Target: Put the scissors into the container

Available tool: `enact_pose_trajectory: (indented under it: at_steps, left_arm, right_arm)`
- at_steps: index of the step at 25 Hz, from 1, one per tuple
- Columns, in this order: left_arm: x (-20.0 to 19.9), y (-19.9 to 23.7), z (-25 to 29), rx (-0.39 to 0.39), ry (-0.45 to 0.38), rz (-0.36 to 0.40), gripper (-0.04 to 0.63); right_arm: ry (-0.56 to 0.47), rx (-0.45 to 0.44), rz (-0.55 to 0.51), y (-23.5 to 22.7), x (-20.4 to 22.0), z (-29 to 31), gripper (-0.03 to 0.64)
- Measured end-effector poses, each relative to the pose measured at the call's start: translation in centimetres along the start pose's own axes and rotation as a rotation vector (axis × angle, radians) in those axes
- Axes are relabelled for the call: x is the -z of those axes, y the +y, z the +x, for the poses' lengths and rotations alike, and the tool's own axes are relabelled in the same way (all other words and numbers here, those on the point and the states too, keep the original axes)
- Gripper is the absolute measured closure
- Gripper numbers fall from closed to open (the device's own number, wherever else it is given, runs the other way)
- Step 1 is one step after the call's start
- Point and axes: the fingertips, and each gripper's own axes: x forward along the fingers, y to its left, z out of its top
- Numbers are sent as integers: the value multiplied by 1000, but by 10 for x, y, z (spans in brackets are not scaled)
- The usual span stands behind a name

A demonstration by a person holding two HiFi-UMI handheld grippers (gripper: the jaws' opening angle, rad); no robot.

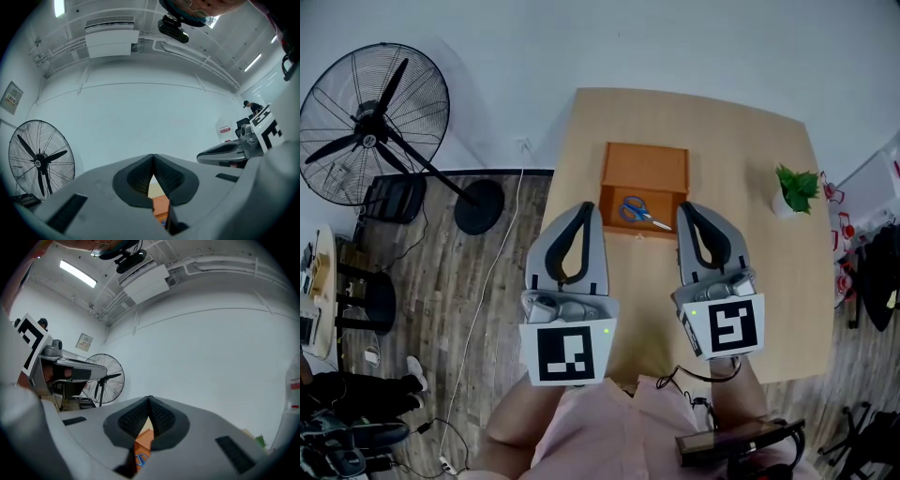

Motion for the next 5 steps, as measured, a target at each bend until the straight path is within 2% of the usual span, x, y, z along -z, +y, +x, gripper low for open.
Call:
enact_pose_trajectory:
  at_steps: [5]
  left_arm:
    - [-1,1,0,-3,-6,2,591]
  right_arm:
    - [1,-2,0,1,1,1,617]
